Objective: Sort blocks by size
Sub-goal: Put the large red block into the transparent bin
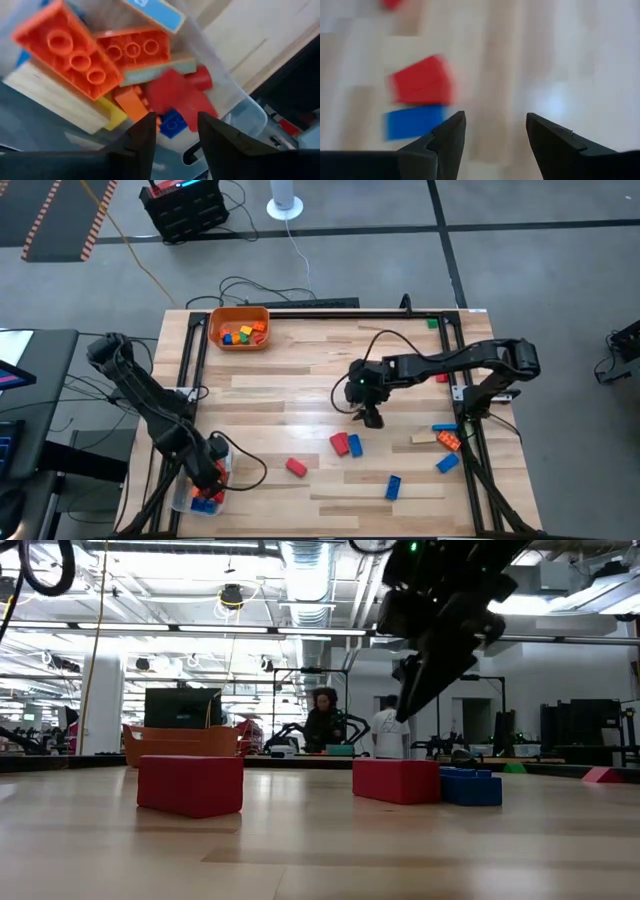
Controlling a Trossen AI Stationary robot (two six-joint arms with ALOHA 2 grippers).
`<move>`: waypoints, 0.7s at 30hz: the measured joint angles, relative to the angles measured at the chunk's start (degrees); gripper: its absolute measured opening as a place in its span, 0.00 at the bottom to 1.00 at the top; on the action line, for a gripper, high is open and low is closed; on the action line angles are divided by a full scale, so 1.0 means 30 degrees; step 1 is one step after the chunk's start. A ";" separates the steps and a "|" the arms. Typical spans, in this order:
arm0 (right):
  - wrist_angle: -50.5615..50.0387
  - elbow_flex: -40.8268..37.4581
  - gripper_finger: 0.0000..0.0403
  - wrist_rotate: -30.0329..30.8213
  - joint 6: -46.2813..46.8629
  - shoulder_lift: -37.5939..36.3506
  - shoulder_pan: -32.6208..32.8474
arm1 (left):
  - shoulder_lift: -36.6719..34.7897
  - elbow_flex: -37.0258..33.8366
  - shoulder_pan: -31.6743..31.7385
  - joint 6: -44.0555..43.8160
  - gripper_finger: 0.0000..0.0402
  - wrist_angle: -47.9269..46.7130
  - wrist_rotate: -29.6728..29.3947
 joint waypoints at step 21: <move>-0.0384 0.0015 0.60 0.5703 0.1424 0.0073 0.6665 | 0.3851 0.3628 0.4070 1.6117 0.45 0.2742 -0.8284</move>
